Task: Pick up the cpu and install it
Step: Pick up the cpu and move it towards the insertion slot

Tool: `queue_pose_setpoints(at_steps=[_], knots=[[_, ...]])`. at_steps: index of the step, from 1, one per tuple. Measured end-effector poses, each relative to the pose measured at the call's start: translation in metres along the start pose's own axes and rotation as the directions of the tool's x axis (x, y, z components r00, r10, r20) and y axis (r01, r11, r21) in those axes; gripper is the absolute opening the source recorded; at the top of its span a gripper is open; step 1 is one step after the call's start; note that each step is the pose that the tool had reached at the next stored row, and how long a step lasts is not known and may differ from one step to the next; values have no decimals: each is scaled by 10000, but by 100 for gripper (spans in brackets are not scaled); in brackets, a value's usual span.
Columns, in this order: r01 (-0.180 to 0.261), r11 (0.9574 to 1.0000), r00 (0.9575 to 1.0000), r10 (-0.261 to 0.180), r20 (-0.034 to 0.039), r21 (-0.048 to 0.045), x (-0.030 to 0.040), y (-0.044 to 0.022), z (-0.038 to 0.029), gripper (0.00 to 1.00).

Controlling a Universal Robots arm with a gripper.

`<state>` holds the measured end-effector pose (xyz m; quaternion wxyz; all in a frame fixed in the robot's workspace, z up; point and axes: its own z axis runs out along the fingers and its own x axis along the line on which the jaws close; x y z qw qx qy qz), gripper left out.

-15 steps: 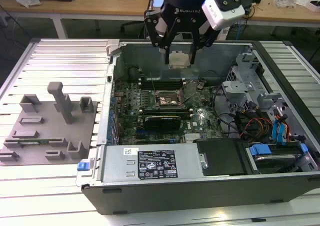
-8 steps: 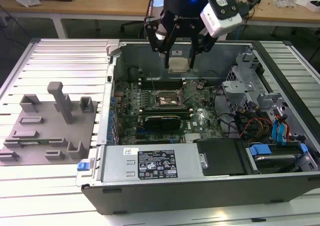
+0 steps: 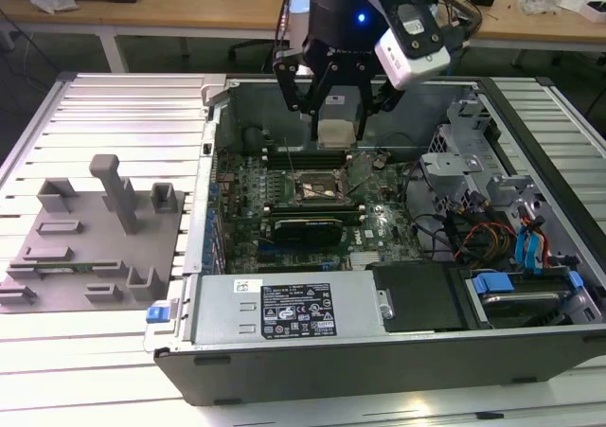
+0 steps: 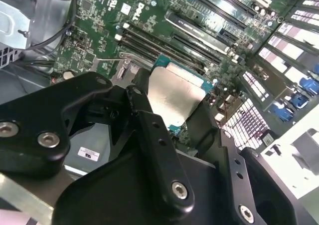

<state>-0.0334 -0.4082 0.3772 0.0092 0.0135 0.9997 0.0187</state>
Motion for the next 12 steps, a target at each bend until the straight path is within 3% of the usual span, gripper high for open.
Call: queue_pose_setpoints(at_steps=[8,12], knots=[[-2,10000,10000,2,-65,21,4,-10,266,55],[0,10000,10000,1,-83,27,5,-8,366,55]])
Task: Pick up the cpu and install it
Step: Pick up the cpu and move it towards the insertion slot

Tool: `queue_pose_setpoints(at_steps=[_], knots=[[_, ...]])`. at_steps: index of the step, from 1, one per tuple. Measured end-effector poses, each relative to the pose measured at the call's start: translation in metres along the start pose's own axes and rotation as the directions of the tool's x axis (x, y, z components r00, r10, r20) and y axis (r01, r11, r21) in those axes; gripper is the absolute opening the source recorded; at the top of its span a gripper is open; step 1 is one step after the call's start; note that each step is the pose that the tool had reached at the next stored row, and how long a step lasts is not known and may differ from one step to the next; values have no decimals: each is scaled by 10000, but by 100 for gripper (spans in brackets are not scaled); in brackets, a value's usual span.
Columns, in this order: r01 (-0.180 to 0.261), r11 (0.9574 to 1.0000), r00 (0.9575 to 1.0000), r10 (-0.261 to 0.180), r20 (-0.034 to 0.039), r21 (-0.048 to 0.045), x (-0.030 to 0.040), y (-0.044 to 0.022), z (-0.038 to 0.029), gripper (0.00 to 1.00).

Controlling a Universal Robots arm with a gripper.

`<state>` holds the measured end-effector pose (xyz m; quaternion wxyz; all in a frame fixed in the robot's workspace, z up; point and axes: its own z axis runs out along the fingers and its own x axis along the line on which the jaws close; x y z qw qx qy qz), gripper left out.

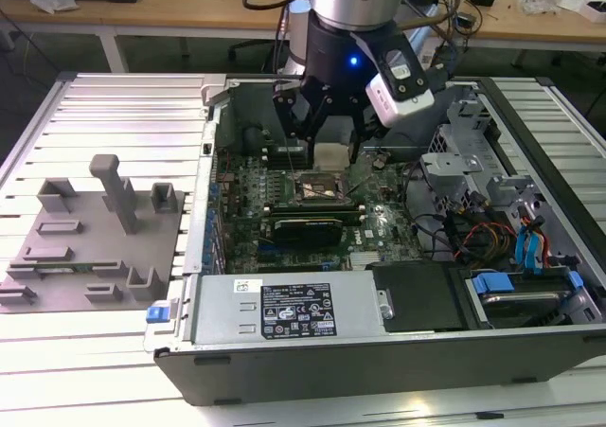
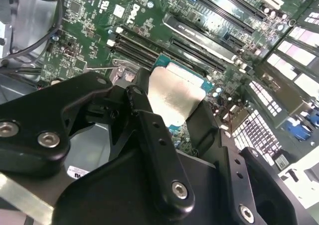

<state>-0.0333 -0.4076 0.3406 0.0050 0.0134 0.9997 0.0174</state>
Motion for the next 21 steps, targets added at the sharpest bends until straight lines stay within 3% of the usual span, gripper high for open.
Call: queue_pose_setpoints(at_steps=[5,11,21], knots=[[-3,10000,10000,3,-14,1,4,43,126,55],[-3,10000,10000,3,-19,1,9,201,278,55],[0,10000,10000,0,-18,2,16,374,486,55]])
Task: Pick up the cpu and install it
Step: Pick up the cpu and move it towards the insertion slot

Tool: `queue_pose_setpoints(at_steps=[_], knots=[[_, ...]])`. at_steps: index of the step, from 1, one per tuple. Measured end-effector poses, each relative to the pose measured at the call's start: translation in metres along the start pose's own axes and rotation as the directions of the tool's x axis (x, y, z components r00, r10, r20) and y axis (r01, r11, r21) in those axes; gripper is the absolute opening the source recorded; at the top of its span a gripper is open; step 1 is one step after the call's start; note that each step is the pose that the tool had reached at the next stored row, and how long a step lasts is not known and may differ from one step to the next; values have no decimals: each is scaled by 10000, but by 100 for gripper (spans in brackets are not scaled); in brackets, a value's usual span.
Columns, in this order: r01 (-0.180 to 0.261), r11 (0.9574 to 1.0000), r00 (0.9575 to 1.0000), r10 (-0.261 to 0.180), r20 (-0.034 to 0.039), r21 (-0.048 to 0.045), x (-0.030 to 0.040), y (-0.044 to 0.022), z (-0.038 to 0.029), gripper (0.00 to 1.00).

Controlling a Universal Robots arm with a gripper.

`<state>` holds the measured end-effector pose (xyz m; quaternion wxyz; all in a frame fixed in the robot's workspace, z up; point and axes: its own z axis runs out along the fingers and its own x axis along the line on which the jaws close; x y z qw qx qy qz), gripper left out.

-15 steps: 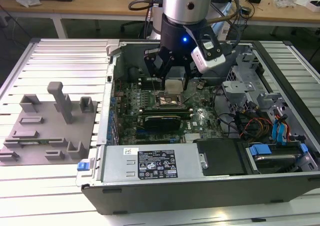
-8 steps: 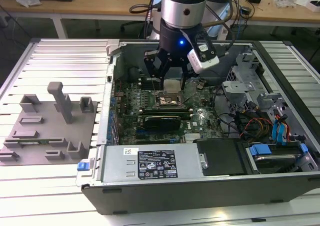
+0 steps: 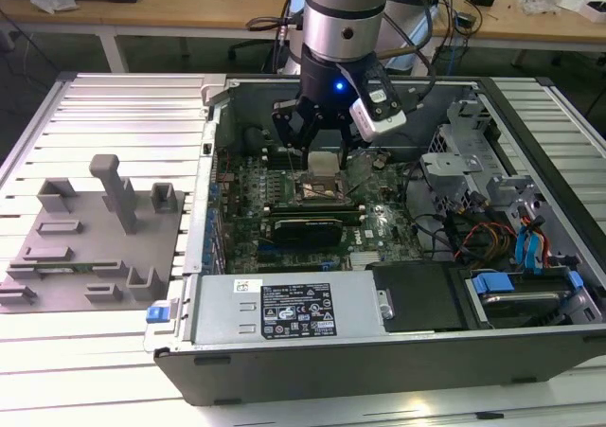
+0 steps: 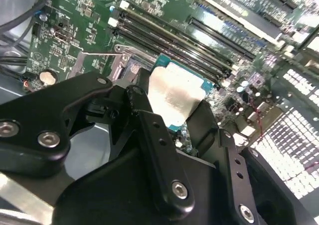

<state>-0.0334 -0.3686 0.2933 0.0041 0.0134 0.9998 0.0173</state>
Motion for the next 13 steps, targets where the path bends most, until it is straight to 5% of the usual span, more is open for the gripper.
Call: queue_pose_setpoints(at_steps=[6,9,13], knots=[[3,10000,10000,-3,-1,4,4,84,178,55],[52,9999,10000,-53,1,97,7,181,286,55],[137,9998,9999,-137,-2,112,-22,237,339,55]])
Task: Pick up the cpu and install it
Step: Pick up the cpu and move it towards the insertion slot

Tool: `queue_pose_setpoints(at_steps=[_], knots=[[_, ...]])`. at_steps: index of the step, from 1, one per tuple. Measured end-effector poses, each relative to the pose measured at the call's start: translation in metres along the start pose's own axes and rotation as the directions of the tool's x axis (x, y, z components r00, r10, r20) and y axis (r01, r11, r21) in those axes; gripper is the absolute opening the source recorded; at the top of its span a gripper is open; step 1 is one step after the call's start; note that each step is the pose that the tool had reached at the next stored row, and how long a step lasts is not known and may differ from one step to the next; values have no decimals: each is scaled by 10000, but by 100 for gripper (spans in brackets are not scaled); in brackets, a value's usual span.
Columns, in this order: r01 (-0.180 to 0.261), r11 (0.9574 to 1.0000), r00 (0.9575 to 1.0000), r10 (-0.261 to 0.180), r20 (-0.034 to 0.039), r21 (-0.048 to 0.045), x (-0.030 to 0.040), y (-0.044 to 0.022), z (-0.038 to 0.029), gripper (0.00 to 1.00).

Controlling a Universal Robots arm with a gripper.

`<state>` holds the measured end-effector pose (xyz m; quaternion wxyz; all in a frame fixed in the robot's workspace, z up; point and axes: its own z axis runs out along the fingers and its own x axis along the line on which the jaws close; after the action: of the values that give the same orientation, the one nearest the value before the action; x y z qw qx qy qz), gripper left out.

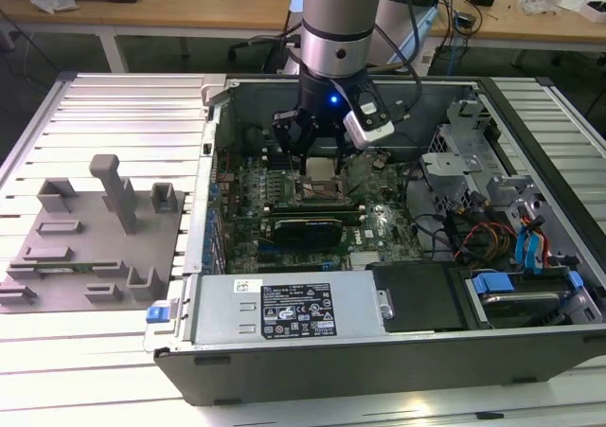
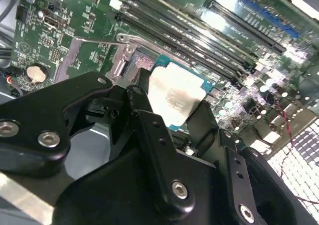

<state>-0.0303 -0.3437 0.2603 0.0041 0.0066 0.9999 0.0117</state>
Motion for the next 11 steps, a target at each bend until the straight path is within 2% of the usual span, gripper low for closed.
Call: queue_pose_setpoints(at_steps=[5,7,8,9,11], knots=[[102,9999,9999,-102,-3,6,-40,58,80,55],[115,9999,9999,-115,-2,2,-39,121,122,55],[123,9999,9999,-123,-3,75,-38,159,146,55],[125,9999,9999,-125,-3,108,-38,164,151,55],[126,9999,9999,-126,-3,110,-38,164,151,55]])
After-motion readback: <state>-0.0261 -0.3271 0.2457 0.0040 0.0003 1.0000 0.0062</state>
